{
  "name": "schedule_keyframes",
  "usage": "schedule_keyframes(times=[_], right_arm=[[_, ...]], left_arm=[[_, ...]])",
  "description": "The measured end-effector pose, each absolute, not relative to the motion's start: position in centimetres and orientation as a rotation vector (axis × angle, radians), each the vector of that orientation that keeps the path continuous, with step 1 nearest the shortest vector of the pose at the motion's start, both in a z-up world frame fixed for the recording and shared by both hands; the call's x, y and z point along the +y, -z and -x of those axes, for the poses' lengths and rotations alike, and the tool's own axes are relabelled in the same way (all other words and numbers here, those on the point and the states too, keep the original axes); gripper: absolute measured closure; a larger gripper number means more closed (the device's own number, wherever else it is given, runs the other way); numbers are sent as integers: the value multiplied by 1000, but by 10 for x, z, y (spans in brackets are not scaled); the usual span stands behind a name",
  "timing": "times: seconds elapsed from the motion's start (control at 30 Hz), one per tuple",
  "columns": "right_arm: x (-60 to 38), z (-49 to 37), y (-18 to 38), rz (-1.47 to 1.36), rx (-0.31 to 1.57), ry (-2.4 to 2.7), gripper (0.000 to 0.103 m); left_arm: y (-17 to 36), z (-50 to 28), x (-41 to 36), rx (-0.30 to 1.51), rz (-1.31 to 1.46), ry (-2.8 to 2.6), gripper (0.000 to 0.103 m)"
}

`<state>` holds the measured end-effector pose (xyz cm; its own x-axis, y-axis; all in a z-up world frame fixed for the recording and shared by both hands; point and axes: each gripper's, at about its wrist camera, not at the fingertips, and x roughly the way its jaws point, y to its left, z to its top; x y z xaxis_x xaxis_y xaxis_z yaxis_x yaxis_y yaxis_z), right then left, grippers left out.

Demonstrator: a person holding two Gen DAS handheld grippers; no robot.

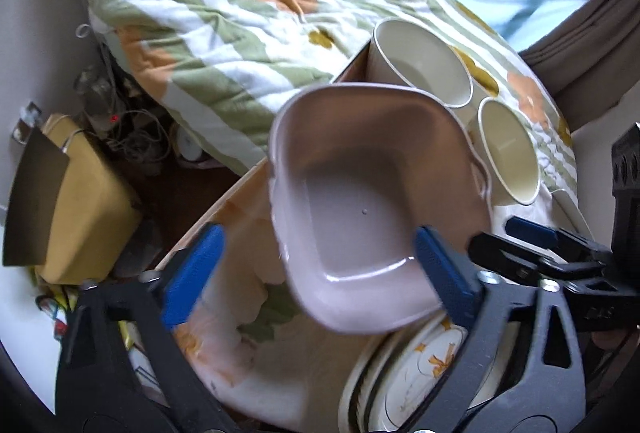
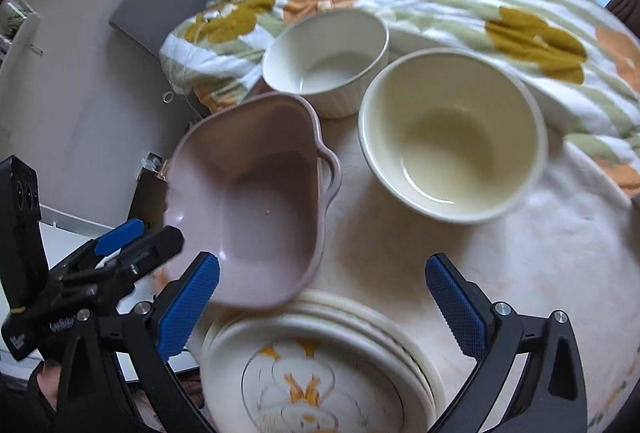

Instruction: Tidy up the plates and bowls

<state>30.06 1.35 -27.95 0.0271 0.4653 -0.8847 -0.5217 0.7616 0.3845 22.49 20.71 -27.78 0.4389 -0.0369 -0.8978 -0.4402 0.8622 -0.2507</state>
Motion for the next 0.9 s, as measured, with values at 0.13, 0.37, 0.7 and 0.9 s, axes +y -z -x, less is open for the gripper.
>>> schedule_keyframes(times=[0.13, 0.37, 0.7, 0.9], right_arm=[[28, -311, 297, 66, 1387, -772, 51], [35, -313, 303, 102, 1381, -776, 90], [31, -296, 282, 116, 1316, -811, 90], [6, -276, 247, 51, 1248, -825, 90]], left_arm=[[299, -240, 212, 1160, 511, -230, 58], [310, -251, 217, 1185, 490, -186, 81], [276, -231, 204, 1143, 401, -212, 81], [221, -213, 169, 1066, 327, -198, 81]])
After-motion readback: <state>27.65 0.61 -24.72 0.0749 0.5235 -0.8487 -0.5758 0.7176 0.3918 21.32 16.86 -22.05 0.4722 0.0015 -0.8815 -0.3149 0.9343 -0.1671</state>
